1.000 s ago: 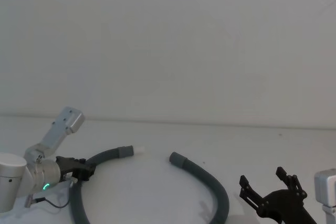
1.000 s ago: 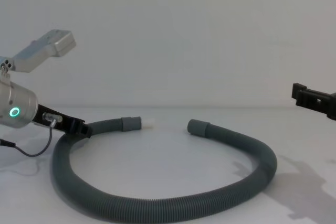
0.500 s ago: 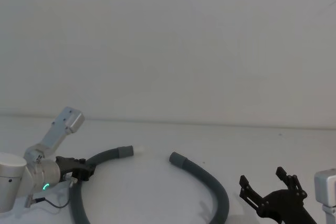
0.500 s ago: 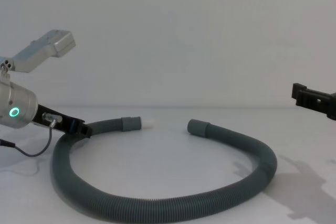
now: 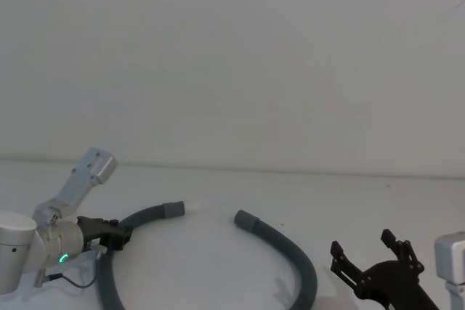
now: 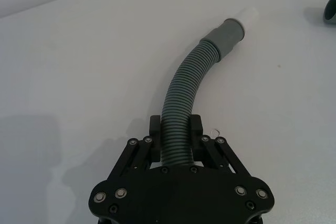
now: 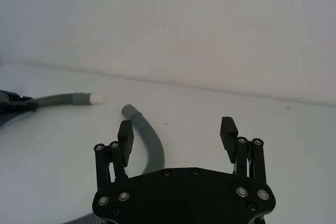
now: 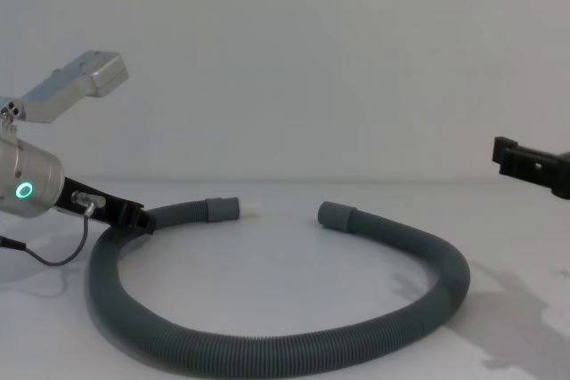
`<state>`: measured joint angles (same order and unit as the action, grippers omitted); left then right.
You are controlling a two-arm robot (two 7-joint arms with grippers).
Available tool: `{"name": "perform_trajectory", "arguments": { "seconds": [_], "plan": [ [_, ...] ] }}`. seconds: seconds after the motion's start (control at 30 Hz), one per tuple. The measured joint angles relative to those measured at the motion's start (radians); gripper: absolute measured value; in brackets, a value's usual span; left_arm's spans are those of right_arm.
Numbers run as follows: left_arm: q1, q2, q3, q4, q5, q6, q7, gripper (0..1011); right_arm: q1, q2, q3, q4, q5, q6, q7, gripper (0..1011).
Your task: Use both hands to pick up one end of the pipe from the table, align the ends, and insert them.
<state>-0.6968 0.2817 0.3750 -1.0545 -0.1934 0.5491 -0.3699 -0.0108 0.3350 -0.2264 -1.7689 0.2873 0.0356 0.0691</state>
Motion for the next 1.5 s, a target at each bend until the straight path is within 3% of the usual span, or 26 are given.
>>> {"name": "perform_trajectory", "arguments": {
  "seconds": [0.23,0.5,0.9,1.27,1.5],
  "plan": [
    [0.000,0.000,0.000,0.000,0.000,0.000,0.000,288,0.023,-0.005,-0.009,-0.007,-0.001,0.014,0.013,1006],
    [0.000,0.000,0.000,0.000,0.000,0.000,0.000,288,0.085,-0.016,-0.036,-0.011,-0.017,0.058,0.037,1007],
    [0.000,0.000,0.000,0.000,0.000,0.000,0.000,288,0.202,-0.042,-0.092,0.022,-0.047,0.183,0.064,1007],
    [0.000,0.000,0.000,0.000,0.000,0.000,0.000,288,0.304,-0.074,-0.136,0.111,-0.076,0.307,0.077,1007],
    [0.000,0.000,0.000,0.000,0.000,0.000,0.000,288,0.381,-0.110,-0.164,0.207,-0.103,0.369,0.075,1006]
  ]
}}
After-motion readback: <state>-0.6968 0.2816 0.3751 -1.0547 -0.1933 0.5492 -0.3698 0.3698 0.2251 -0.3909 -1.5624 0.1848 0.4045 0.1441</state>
